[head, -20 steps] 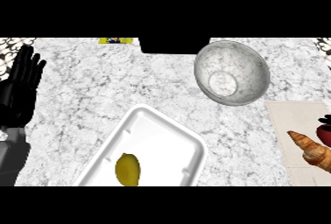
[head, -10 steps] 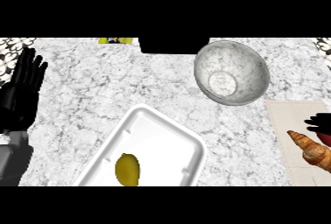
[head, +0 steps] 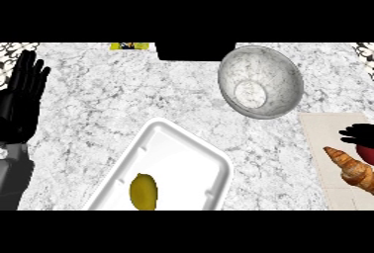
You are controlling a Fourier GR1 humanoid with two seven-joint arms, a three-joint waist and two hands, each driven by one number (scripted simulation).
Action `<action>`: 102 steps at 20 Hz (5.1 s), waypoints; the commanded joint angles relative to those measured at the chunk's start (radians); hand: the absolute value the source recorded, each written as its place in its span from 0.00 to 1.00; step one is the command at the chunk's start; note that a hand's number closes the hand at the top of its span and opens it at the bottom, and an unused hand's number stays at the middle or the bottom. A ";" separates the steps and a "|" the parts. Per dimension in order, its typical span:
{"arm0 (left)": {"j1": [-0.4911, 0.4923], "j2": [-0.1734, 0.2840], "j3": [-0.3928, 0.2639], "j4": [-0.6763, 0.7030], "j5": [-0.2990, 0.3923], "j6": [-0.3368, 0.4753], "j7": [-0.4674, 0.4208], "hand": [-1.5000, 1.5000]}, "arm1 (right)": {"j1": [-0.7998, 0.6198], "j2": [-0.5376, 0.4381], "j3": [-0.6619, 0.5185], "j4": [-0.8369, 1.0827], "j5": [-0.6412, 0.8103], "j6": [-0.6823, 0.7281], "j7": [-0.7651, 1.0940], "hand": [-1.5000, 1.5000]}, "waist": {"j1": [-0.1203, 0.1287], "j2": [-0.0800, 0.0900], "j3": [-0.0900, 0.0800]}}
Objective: Pick the tomato from the placemat and place it in the bowl
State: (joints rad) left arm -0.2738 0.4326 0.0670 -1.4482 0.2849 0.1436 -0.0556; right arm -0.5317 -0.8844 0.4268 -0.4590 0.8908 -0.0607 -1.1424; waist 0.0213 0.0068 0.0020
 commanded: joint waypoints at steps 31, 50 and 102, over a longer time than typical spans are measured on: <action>0.071 -0.006 0.051 -0.035 -0.012 -0.010 0.026 0.50 | 0.097 -0.139 -0.458 0.304 -0.401 -0.201 0.651 1.00 | -0.062 -0.023 -0.011; 0.104 0.025 0.100 -0.026 -0.007 -0.020 0.023 0.50 | -0.128 -0.216 -0.570 -0.239 -0.687 0.301 0.778 1.00 | -0.093 -0.043 -0.014; 0.023 -0.086 0.074 0.000 -0.089 -0.036 0.005 0.50 | -0.200 0.524 -0.611 -0.490 -0.567 -0.426 1.374 0.00 | -0.021 -0.005 -0.002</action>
State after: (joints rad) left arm -0.2516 0.3701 0.1456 -1.4685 0.2134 0.0891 -0.0369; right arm -0.7393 -0.3254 -0.1054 -0.9475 0.3609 -0.4397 0.2652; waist 0.0059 0.0036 0.0007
